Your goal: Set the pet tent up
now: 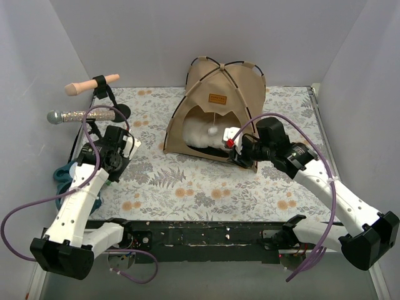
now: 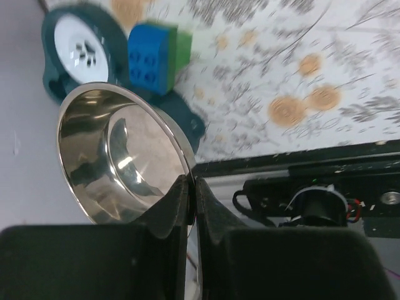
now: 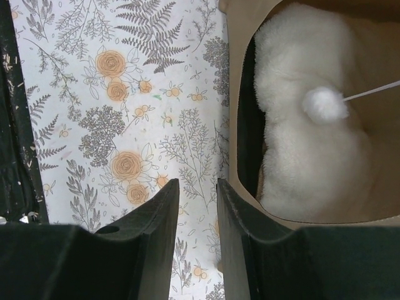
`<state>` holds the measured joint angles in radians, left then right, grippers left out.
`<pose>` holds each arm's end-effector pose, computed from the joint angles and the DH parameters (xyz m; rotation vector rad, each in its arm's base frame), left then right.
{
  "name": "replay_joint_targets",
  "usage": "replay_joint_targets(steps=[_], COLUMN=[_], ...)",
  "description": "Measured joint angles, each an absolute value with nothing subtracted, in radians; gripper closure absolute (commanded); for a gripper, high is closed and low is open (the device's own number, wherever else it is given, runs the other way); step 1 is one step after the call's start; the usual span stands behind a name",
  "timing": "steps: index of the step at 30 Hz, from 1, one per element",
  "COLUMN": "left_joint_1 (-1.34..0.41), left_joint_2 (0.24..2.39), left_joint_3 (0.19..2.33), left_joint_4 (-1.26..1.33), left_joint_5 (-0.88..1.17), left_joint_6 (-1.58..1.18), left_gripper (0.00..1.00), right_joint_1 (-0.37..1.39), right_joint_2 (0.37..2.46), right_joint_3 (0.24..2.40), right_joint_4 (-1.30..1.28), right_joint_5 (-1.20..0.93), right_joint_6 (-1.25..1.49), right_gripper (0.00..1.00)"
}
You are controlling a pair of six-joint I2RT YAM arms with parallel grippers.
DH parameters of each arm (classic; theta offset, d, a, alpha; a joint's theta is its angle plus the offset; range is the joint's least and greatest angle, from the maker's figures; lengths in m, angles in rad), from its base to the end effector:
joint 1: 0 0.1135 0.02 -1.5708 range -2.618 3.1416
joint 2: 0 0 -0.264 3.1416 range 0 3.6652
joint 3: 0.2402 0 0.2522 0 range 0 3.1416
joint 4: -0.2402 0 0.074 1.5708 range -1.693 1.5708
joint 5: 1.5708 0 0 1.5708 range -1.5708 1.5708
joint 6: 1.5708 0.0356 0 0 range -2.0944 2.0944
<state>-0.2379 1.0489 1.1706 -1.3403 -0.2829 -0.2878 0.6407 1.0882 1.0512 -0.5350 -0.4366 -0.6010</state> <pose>0.1594 -0.0284 0.3301 -0.1367 2.7169 0.2482 0.1785 0.1518 0.3407 -1.4325 1.5648 0.4899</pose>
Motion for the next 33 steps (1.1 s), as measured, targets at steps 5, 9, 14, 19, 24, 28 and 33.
replay_joint_targets(steps=[5,9,14,19,24,28,33], left_joint_1=[-0.079,0.054,0.185,0.342,0.442,0.444,0.444], left_joint_2=[1.040,1.028,0.995,0.992,1.003,1.012,1.069], left_joint_3=[1.103,1.085,0.987,0.926,0.890,0.848,0.840], left_joint_4=[-1.360,-1.349,-1.319,-1.228,-1.117,-1.026,-0.988], left_joint_5=[-0.395,-0.424,-0.411,-0.376,-0.341,-0.315,-0.273], left_joint_6=[-0.308,-0.300,-0.241,-0.138,-0.046,0.023,0.054], left_gripper=[1.00,1.00,1.00,1.00,1.00,1.00,1.00], right_joint_1=[0.654,0.664,0.680,0.696,0.703,0.712,0.731], right_joint_2=[1.134,1.168,1.173,1.186,1.187,1.187,1.187], right_joint_3=[1.067,1.083,1.085,1.119,1.137,1.137,1.137], right_joint_4=[-0.539,-0.546,-0.553,-0.575,-0.584,-0.598,-0.606], right_joint_5=[-0.429,-0.428,-0.421,-0.412,-0.400,-0.388,-0.367], right_joint_6=[-0.611,-0.613,-0.614,-0.614,-0.614,-0.609,-0.595], right_gripper=[0.62,0.62,0.62,0.61,0.62,0.61,0.61])
